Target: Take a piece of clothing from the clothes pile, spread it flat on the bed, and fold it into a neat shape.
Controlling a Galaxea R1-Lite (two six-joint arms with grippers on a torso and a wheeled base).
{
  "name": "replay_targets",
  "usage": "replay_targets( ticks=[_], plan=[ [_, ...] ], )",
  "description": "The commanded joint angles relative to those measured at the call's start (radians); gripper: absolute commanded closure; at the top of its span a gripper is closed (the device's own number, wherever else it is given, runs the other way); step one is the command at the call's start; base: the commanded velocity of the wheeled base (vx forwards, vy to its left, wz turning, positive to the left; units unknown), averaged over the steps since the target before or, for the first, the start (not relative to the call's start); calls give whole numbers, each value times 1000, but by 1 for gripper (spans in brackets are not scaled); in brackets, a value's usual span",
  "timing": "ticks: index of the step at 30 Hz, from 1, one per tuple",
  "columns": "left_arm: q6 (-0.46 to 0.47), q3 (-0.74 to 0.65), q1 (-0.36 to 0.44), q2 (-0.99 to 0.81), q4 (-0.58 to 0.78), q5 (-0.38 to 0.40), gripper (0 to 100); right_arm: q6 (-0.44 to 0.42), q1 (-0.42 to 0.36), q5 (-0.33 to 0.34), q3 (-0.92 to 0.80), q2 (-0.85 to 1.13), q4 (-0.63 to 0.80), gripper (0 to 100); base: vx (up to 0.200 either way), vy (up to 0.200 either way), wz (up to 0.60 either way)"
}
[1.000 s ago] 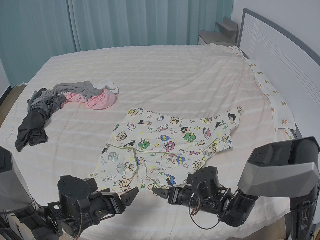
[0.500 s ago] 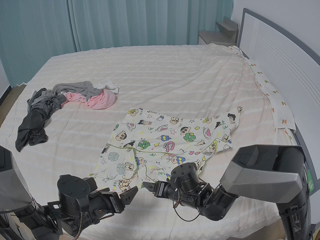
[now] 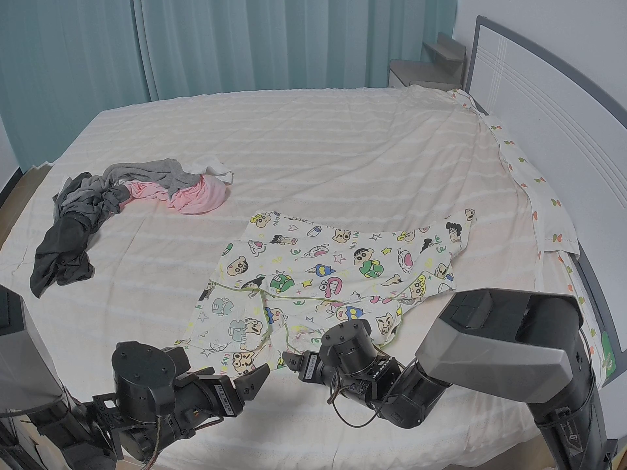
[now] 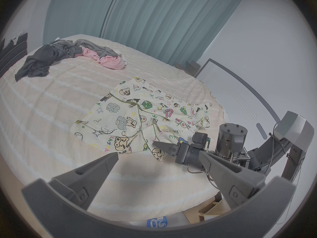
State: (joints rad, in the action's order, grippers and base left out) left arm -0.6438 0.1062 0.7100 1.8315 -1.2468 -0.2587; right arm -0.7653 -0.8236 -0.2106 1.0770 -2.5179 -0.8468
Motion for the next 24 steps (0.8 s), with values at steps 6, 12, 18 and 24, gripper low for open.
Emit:
replay_targets(
  ticks=[6, 12, 18, 24],
  plan=[
    [0, 0, -4, 2, 0, -1, 0, 0, 1, -9, -25, 7, 8, 100, 0, 0, 0],
    [0, -5, -4, 3, -26, -1, 0, -12, -12, -4, -172, 116, 6, 100, 0, 0, 0],
    [1, -8, -4, 15, -28, -1, 0, -17, -9, 10, -328, 246, -14, 100, 0, 0, 0],
    [3, -10, -4, 23, -42, -2, 0, -12, 15, 158, -583, 439, -104, 100, 0, 0, 0]
  ],
)
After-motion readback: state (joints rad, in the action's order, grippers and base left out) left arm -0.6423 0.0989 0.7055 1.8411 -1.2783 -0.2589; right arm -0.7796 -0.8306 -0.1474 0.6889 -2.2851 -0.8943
